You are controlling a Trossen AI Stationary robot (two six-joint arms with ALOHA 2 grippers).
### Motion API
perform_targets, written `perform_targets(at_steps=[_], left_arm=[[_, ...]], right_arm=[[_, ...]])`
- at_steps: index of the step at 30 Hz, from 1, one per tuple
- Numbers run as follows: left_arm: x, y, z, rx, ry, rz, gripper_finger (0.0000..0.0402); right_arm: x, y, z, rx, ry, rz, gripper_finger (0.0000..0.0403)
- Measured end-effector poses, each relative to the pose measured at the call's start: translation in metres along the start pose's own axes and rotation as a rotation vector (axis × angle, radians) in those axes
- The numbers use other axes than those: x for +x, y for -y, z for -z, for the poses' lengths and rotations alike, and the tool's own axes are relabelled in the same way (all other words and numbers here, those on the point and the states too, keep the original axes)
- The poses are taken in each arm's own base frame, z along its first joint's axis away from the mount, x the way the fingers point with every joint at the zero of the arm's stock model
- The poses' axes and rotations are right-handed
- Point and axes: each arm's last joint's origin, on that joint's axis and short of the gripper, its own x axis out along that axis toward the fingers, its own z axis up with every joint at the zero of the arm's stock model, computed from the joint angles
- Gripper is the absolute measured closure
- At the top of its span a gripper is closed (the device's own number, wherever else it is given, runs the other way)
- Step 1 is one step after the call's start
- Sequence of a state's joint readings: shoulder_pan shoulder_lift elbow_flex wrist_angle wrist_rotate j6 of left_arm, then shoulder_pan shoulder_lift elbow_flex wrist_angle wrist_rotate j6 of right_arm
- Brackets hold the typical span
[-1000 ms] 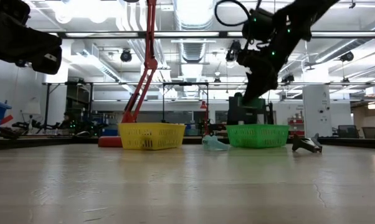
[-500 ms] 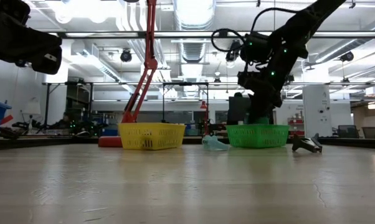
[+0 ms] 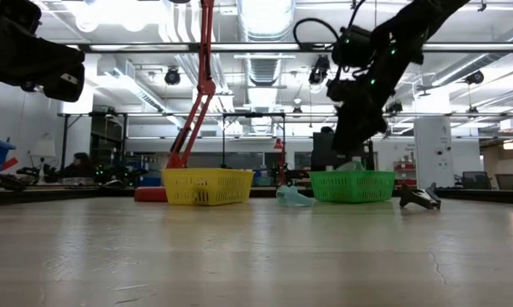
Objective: Pick and place Stapler, Stapler remover, tape
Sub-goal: Put the black staple remover into the blue bin
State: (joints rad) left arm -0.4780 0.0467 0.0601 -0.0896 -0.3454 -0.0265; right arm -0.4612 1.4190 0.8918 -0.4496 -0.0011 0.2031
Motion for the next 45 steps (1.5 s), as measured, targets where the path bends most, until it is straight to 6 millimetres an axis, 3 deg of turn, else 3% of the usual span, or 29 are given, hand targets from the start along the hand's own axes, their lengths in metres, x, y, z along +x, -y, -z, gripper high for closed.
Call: perform_targets(at_steps=[4, 11, 20, 34, 45], left_arm=[[0.0, 0.0, 0.0, 0.0, 0.0, 0.0, 0.0367], [0.0, 0.0, 0.0, 0.0, 0.0, 0.0, 0.0367], [0.0, 0.0, 0.0, 0.0, 0.0, 0.0, 0.0367], [0.0, 0.0, 0.0, 0.0, -0.001, 0.001, 0.0367], [0.0, 0.0, 0.0, 0.0, 0.0, 0.0, 0.0367]], right_arm=[[-0.018, -0.007, 0.014, 0.066, -0.081, 0.0, 0.0157], [-0.035, -0.018, 0.06, 0.234, -0.171, 0.024, 0.0177], [-0.027, -0.018, 0.112, 0.391, -0.254, 0.052, 0.02], [-0.014, -0.015, 0.131, 0.379, -0.287, 0.003, 0.0252], [-0.01, -0.018, 0.129, 0.306, -0.232, -0.055, 0.0376]])
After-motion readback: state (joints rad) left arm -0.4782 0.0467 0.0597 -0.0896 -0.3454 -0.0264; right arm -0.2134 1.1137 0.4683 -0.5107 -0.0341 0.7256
